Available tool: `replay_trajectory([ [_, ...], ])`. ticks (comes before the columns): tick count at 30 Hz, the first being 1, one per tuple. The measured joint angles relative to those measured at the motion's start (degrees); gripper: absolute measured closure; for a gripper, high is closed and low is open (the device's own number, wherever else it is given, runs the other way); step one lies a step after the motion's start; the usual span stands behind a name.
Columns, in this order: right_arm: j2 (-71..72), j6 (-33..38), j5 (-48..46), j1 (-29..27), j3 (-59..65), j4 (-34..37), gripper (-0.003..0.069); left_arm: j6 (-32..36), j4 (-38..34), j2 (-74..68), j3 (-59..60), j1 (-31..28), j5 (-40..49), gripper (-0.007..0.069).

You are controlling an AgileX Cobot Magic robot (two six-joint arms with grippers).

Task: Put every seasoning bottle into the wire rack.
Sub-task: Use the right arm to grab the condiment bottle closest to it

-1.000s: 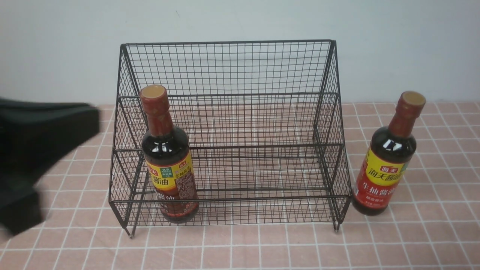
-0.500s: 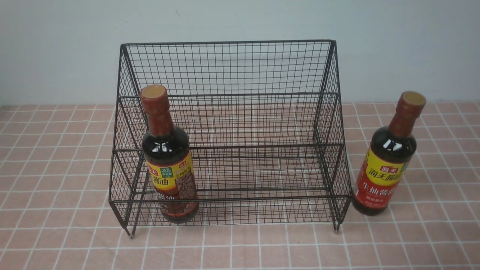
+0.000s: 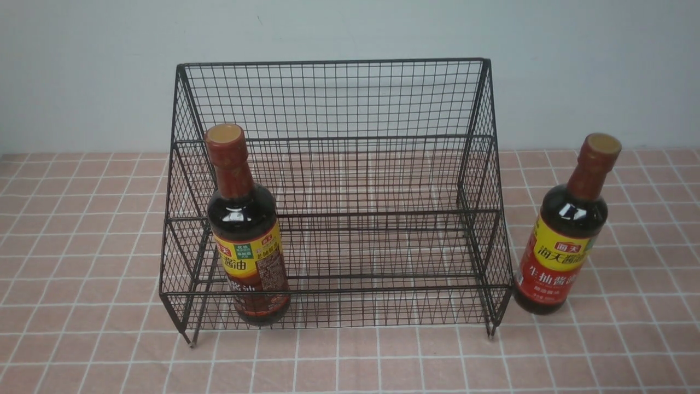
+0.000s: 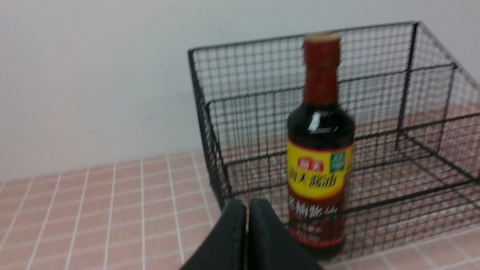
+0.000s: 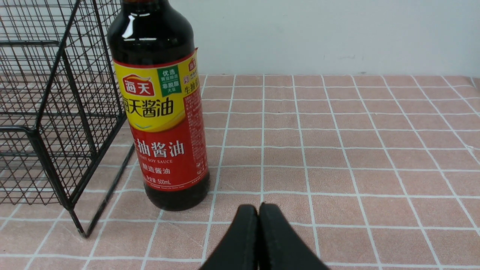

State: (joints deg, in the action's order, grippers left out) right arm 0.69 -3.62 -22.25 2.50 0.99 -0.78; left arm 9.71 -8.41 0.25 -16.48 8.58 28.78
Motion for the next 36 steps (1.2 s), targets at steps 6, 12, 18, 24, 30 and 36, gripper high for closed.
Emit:
replay_trajectory([
  [6,0.0,0.0,0.04,0.0,0.0,0.0,0.0672,-0.34,3.4,0.45,13.04,-1.38,-3.31,0.0631],
  [12,0.0,0.0,0.04,0.0,0.0,-0.01,0.0672,-1.36,4.72,0.45,17.66,-1.49,-5.85,0.0631],
  [18,0.0,0.0,0.06,0.0,0.0,-0.01,0.0672,-1.49,4.72,0.45,17.91,-1.49,-6.98,0.0631],
  [24,0.0,0.0,0.06,0.0,0.0,-0.01,0.0672,-1.49,4.72,0.45,17.91,-1.49,-6.99,0.0631],
  [30,0.0,0.0,0.06,0.0,0.0,-0.01,0.0672,-1.49,4.72,0.45,17.91,-1.49,-6.99,0.0631],
  [36,0.0,-0.3,0.67,0.0,0.13,-0.17,0.0672,-1.49,4.72,0.45,17.91,-1.49,-7.03,0.0631],
])
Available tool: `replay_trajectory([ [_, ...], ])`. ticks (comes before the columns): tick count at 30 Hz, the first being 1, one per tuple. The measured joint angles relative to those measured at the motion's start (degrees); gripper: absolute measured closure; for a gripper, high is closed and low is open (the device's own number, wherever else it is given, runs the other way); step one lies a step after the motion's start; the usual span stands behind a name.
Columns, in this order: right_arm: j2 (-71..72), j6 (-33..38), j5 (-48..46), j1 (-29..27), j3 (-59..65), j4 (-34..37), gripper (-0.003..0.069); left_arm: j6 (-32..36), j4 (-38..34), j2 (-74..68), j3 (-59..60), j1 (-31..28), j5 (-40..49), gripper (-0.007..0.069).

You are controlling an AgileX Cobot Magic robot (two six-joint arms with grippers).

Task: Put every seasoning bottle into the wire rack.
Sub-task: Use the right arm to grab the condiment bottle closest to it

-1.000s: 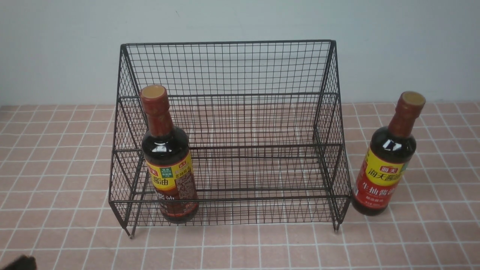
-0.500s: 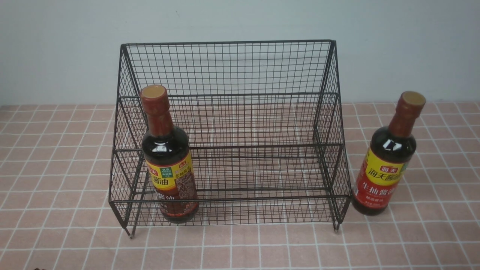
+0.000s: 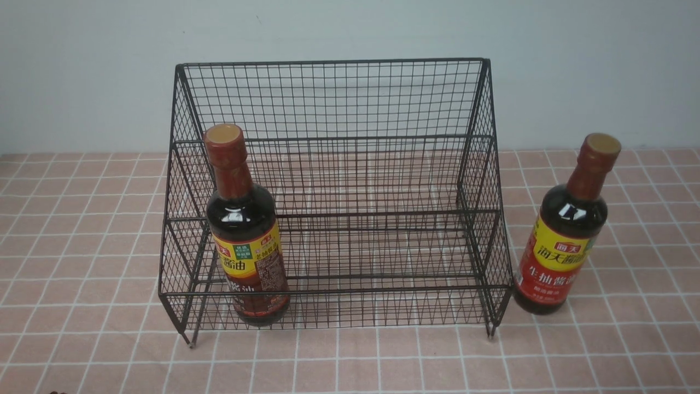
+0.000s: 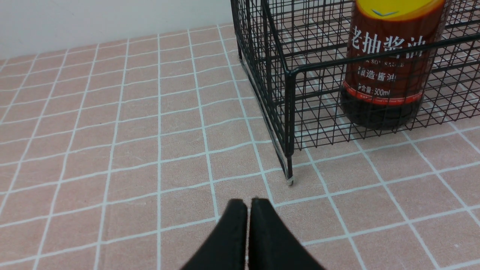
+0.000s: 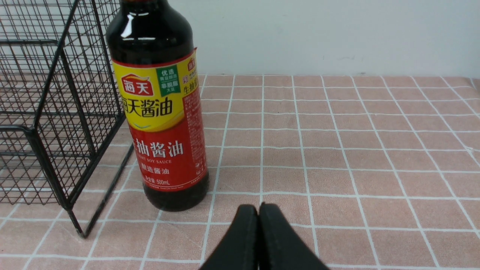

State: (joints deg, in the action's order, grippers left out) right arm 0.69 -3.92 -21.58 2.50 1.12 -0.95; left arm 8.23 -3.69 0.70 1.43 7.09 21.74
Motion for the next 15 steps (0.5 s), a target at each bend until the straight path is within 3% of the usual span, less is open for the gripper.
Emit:
replay_trajectory([
  [8,0.0,-8.31,17.71,0.0,0.44,16.17,0.0672,0.0,0.0,0.0,0.0,0.0,0.0,0.0631],
  [15,0.0,-8.5,21.58,0.0,0.44,18.33,0.0672,0.37,0.0,0.0,0.0,0.0,0.0,0.0631],
])
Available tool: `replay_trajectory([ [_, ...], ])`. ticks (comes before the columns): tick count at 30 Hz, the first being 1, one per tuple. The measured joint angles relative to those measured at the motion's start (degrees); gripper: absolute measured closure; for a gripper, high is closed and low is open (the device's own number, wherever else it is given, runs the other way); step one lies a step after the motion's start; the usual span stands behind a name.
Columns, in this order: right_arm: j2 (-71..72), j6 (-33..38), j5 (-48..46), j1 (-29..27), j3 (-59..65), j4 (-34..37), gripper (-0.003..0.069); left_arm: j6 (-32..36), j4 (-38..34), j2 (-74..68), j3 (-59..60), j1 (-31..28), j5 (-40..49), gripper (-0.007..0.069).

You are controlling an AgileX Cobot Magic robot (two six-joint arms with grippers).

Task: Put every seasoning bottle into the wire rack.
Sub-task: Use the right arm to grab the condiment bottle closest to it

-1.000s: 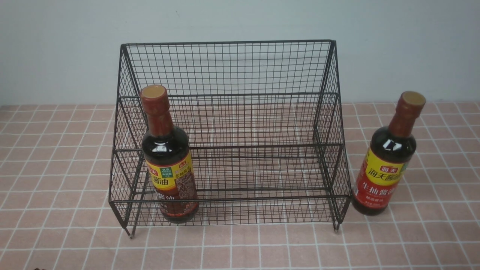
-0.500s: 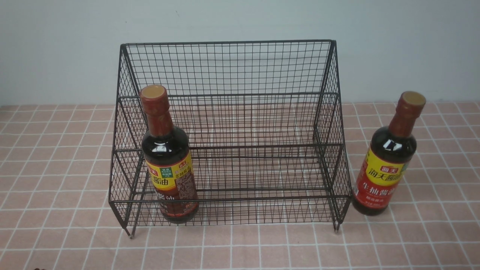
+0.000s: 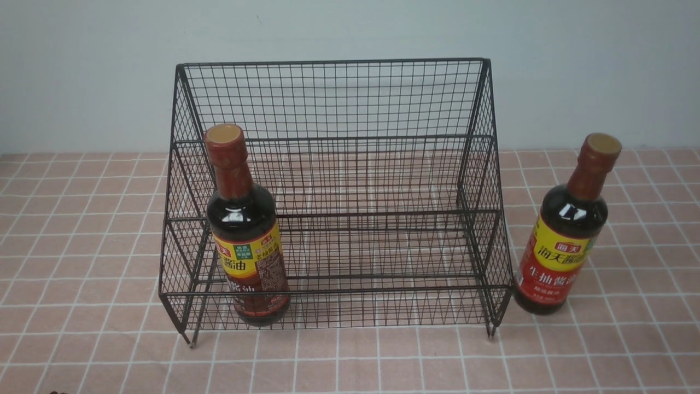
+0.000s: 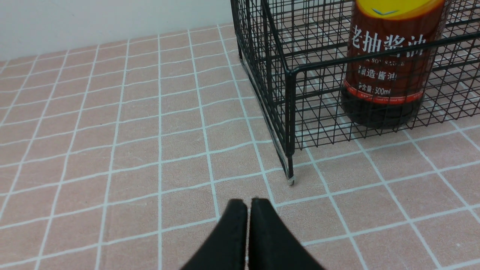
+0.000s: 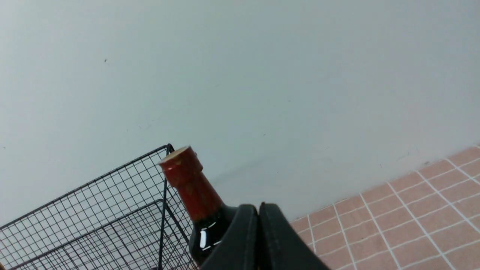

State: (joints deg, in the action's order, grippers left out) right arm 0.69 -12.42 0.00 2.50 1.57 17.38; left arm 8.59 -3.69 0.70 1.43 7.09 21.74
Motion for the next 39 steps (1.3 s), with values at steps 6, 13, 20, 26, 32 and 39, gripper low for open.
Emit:
replay_trajectory([
  [6,0.0,-0.47,5.99,0.0,0.0,0.21,0.0672,0.0,0.0,0.0,0.0,0.0,0.0,0.0631],
  [13,-2.25,-0.41,8.74,0.0,-1.33,-9.3,0.0664,0.0,0.0,0.0,0.0,0.0,0.0,0.0631],
  [20,-16.27,-0.63,6.42,0.0,-11.75,-19.21,0.0596,0.0,0.0,0.0,0.0,0.0,0.0,0.0631],
  [26,-32.1,-4.83,7.3,0.0,-19.77,-29.66,0.0508,0.0,0.0,0.0,0.0,0.0,0.0,0.0631],
  [32,-46.58,-17.65,13.22,0.0,-25.57,-44.12,0.0363,0.0,0.0,0.0,0.0,0.0,0.0,0.0631],
  [39,-59.2,-30.1,19.03,0.0,-33.02,-61.24,0.0192,0.0,0.0,0.0,0.0,0.0,0.0,0.0631],
])
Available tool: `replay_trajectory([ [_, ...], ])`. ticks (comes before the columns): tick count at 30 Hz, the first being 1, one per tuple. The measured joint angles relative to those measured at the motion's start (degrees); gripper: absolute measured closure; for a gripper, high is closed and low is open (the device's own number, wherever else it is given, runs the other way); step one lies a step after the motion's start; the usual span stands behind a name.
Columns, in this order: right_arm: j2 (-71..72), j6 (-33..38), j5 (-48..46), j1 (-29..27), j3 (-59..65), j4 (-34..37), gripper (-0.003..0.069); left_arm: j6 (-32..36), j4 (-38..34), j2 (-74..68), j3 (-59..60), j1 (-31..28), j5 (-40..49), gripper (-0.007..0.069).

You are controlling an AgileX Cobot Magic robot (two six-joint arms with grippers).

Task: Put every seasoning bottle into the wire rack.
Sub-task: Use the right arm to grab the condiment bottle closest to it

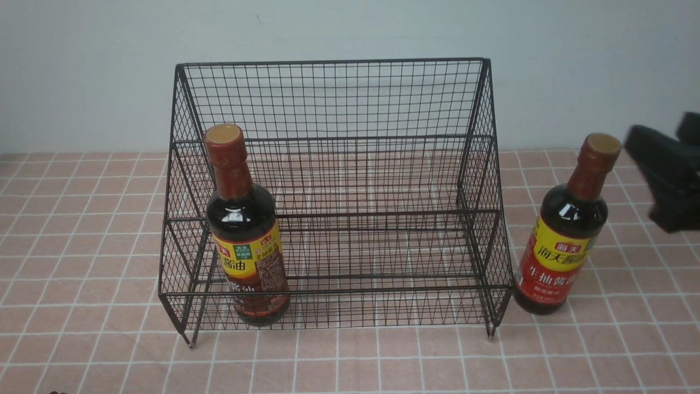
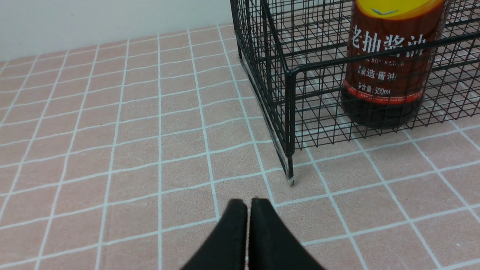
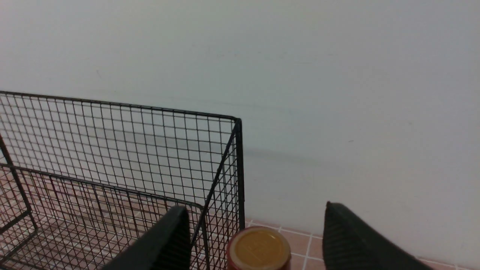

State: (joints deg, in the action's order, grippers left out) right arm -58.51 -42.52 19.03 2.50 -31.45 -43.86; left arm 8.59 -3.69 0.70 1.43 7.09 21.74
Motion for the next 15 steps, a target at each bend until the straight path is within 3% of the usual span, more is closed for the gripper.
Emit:
replay_trajectory([
  [5,-5.85,-2.89,1.54,0.0,-4.35,-3.09,0.013,0.0,0.0,0.0,0.0,0.0,0.0,0.0631],
  [15,-13.17,-3.31,2.56,0.0,-5.43,-6.49,0.012,0.0,0.0,0.0,0.0,0.0,0.0,0.0631],
])
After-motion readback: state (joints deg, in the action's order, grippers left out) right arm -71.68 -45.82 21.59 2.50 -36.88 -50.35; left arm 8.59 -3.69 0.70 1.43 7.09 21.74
